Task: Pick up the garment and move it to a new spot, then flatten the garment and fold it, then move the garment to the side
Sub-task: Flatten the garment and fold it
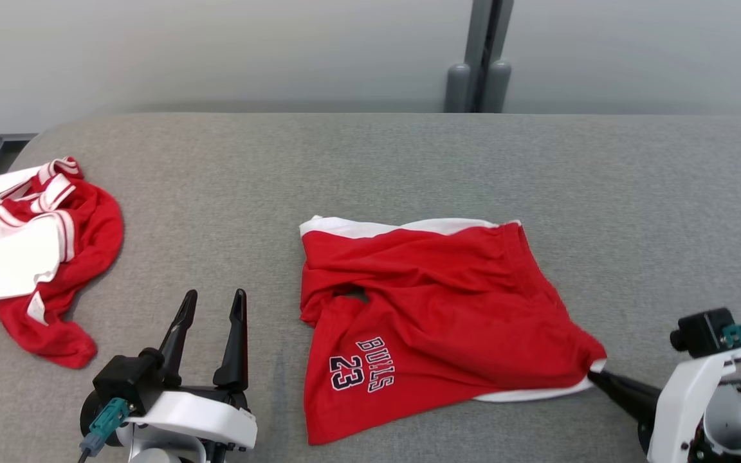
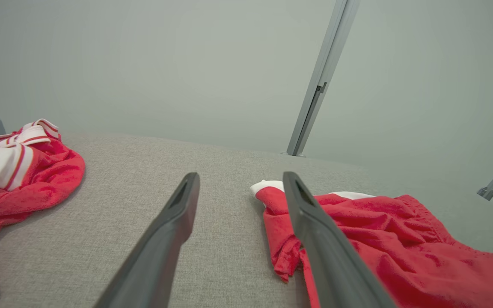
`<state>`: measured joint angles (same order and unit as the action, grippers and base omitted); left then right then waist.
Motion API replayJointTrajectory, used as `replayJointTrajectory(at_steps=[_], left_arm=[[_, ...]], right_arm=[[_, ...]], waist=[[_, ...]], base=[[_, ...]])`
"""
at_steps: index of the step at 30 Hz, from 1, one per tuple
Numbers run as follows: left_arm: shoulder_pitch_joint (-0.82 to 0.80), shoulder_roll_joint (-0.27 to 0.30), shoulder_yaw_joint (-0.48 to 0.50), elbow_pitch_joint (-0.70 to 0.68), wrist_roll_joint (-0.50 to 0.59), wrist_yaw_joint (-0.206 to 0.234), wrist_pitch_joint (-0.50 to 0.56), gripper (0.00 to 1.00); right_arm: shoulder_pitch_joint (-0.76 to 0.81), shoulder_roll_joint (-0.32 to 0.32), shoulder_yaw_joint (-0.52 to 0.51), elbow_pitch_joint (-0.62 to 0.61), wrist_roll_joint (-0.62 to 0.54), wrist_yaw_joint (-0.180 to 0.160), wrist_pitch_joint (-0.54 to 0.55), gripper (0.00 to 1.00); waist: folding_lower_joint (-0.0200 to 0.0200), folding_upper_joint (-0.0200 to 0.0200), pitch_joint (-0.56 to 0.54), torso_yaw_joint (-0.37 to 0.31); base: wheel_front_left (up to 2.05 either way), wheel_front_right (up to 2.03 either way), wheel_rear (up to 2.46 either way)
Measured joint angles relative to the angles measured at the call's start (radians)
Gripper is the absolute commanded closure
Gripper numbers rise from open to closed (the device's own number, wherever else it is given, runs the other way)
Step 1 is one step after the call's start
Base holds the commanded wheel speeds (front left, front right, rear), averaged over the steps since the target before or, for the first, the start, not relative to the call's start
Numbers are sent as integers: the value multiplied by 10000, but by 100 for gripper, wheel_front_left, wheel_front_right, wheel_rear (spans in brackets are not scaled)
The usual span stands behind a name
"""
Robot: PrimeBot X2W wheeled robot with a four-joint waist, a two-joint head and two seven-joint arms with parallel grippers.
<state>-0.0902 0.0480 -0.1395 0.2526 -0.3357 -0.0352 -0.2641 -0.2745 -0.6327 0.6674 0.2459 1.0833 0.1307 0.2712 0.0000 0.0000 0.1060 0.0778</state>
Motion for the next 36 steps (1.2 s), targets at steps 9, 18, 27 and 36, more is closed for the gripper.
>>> replayJointTrajectory(at_steps=[9, 18, 27, 36], left_arm=[[6, 25, 119, 249, 117, -90, -2, 0], [-53, 184, 153, 522, 113, -155, 2, 0], [128, 447, 167, 224, -12, -178, 282, 0], [901, 744, -807, -144, -600, -665, 2974, 0]], right_arm=[[1360, 606, -1304, -518, -564, 0, 1254, 99], [2003, 1620, -2859, -1172, -1850, 0, 1465, 0], [2441, 2259, -5252, -2600, -3003, 0, -29, 0], [2441, 3582, -6236, -2775, -4232, -2, -2046, 0]], waist=[[1, 0, -36, -480], [0, 0, -103, -525], [0, 0, -383, -581], [0, 0, -324, -544]], base=[[0, 0, 0], [0, 0, 0], [0, 0, 0], [0, 0, 0]])
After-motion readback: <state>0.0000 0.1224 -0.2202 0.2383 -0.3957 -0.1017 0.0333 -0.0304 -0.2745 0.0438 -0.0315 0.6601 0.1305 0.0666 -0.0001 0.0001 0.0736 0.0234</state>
